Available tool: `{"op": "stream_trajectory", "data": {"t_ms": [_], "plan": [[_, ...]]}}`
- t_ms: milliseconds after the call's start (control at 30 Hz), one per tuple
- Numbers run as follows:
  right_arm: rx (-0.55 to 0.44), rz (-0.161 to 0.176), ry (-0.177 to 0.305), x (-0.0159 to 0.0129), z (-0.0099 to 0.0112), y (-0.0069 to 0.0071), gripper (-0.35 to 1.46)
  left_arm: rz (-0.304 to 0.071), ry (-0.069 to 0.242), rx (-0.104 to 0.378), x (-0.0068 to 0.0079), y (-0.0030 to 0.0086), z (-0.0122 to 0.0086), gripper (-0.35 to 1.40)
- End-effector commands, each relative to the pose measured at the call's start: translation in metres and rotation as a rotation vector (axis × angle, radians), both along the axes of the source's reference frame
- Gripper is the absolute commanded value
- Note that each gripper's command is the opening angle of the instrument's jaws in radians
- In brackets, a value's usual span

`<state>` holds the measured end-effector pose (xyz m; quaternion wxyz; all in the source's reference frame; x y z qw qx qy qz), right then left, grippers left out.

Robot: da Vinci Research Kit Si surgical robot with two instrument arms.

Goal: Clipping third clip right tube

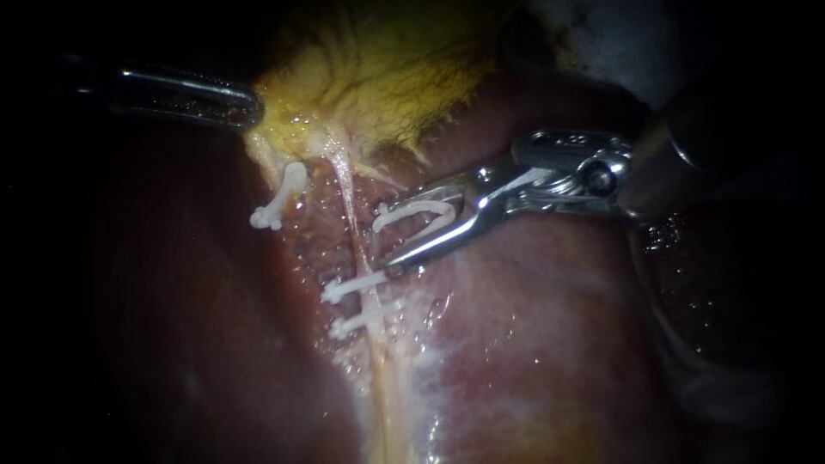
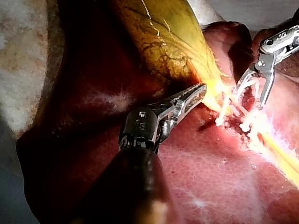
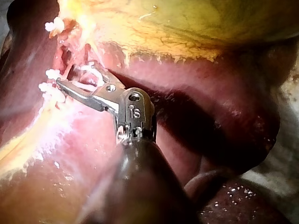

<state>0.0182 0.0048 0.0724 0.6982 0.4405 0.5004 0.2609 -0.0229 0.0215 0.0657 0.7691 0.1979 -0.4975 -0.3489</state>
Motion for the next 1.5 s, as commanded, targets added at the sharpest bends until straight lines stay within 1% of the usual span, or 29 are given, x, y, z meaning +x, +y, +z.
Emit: {"op": "stream_trajectory", "data": {"t_ms": [33, 167, 333, 500, 533, 600, 667, 767, 900, 1033, 1100, 1133, 1200, 1333, 1500], "plan": [[0.003, 0.005, 0.005, 0.0003, 0.0002, -0.0001, 0.56, 0.001, -0.001, 0.000, 0.0000, 0.0000, 0.0000, -0.35], [0.037, 0.029, 0.019, 0.0015, 0.0010, -0.0005, 0.58, 0.000, 0.000, 0.000, 0.0000, 0.0000, 0.0000, -0.35], [0.081, 0.070, 0.072, 0.0026, 0.0013, -0.0006, 0.58, 0.000, 0.000, 0.000, -0.0001, -0.0001, -0.0001, -0.35], [0.165, 0.096, 0.159, 0.0032, 0.0013, -0.0006, 0.59, 0.000, 0.000, 0.000, -0.0001, -0.0001, 0.0000, -0.35], [0.188, 0.101, 0.185, 0.0033, 0.0013, -0.0007, 0.58, 0.000, 0.000, 0.000, -0.0001, -0.0001, 0.0000, -0.35], [0.220, 0.100, 0.220, 0.0033, 0.0011, -0.0008, 0.58, 0.002, -0.002, 0.001, -0.0002, -0.0001, 0.0000, -0.35], [0.230, 0.111, 0.223, 0.0034, 0.0009, -0.0010, 0.57, 0.002, -0.002, 0.001, -0.0002, -0.0001, 0.0000, -0.35], [0.241, 0.109, 0.220, 0.0036, 0.0004, -0.0013, 0.56, 0.002, -0.002, 0.001, -0.0002, -0.0001, 0.0000, -0.35], [0.254, 0.115, 0.217, 0.0039, -0.0004, -0.0017, 0.54, 0.002, -0.002, 0.000, -0.0002, -0.0002, 0.0000, -0.35], [0.272, 0.106, 0.214, 0.0045, -0.0009, -0.0020, 0.52, 0.004, -0.003, 0.001, -0.0002, -0.0002, 0.0000, -0.35], [0.284, 0.096, 0.211, 0.0048, -0.0009, -0.0019, 0.50, 0.004, -0.003, 0.001, -0.0002, -0.0002, 0.0000, -0.35], [0.285, 0.089, 0.213, 0.0050, -0.0009, -0.0019, 0.48, 0.004, -0.003, 0.001, -0.0002, -0.0002, 0.0000, -0.35], [0.286, 0.088, 0.213, 0.0051, -0.0008, -0.0019, 0.45, 0.004, -0.003, 0.001, -0.0002, -0.0002, 0.0000, -0.35], [0.288, 0.111, 0.209, 0.0054, -0.0009, -0.0017, 0.35, 0.004, -0.003, 0.001, -0.0002, -0.0002, 0.0000, -0.35], [0.290, 0.115, 0.207, 0.0055, -0.0012, -0.0013, 0.21, 0.003, -0.003, 0.001, -0.0002, -0.0002, 0.0000, -0.35]]}}
